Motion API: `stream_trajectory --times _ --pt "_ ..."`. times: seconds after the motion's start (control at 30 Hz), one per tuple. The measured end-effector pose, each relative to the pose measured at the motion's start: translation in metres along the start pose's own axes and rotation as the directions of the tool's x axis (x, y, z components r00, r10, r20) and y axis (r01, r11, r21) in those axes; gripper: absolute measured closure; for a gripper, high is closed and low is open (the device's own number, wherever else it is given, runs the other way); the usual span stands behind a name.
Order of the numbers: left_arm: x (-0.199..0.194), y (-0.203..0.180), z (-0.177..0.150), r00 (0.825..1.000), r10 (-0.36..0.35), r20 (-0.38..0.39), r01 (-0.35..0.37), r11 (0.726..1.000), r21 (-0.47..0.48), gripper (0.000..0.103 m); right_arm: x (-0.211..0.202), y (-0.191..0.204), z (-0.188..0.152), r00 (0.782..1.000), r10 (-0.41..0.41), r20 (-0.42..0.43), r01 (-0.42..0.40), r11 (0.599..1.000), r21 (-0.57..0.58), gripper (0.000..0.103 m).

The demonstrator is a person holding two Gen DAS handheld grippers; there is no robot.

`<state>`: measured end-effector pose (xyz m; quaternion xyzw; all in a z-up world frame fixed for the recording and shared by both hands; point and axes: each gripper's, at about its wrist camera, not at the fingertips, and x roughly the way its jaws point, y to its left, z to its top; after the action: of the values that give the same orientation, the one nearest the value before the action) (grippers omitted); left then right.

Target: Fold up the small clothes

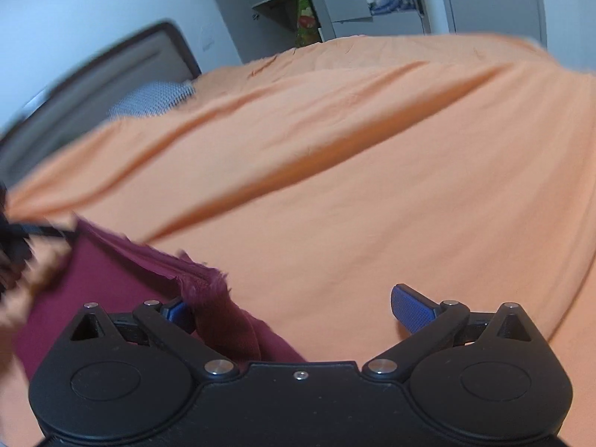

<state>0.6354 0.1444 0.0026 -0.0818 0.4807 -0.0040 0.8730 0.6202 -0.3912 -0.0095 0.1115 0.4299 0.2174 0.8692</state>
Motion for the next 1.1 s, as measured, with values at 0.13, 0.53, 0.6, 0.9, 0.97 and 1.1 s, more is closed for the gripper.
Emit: stream_trajectory --times 0.13,0.53,0.6,0.9,0.97,1.1 --pt "-0.003 0.008 0.003 0.999 -0.026 0.020 0.029 0.992 -0.124 0.001 0.000 -0.026 0.003 0.998 0.043 -0.043 -0.034 0.981 0.192 0.001" --pt "-0.036 0.018 -0.012 0.985 0.014 0.171 0.025 0.974 -0.225 0.001 -0.042 -0.005 -0.008 0.962 -0.215 0.169 0.200 0.974 0.104 0.001" --pt "-0.048 0.000 -0.026 0.974 0.032 0.223 0.005 0.986 -0.164 0.001 -0.047 0.017 -0.019 0.943 -0.255 0.214 0.253 0.967 0.037 0.001" --pt "-0.067 -0.061 -0.112 0.908 0.223 0.353 -0.240 0.971 0.004 0.000 -0.032 0.076 -0.111 0.804 -0.501 0.320 0.585 0.764 -0.274 0.001" --pt "-0.070 -0.060 -0.126 0.898 0.233 0.373 -0.253 0.967 0.004 0.000 -0.034 0.065 -0.126 0.762 -0.553 0.336 0.639 0.727 -0.251 0.001" --pt "-0.066 -0.046 -0.142 0.911 0.230 0.343 -0.244 0.970 -0.003 0.000 -0.037 0.046 -0.138 0.723 -0.612 0.321 0.676 0.723 -0.144 0.001"
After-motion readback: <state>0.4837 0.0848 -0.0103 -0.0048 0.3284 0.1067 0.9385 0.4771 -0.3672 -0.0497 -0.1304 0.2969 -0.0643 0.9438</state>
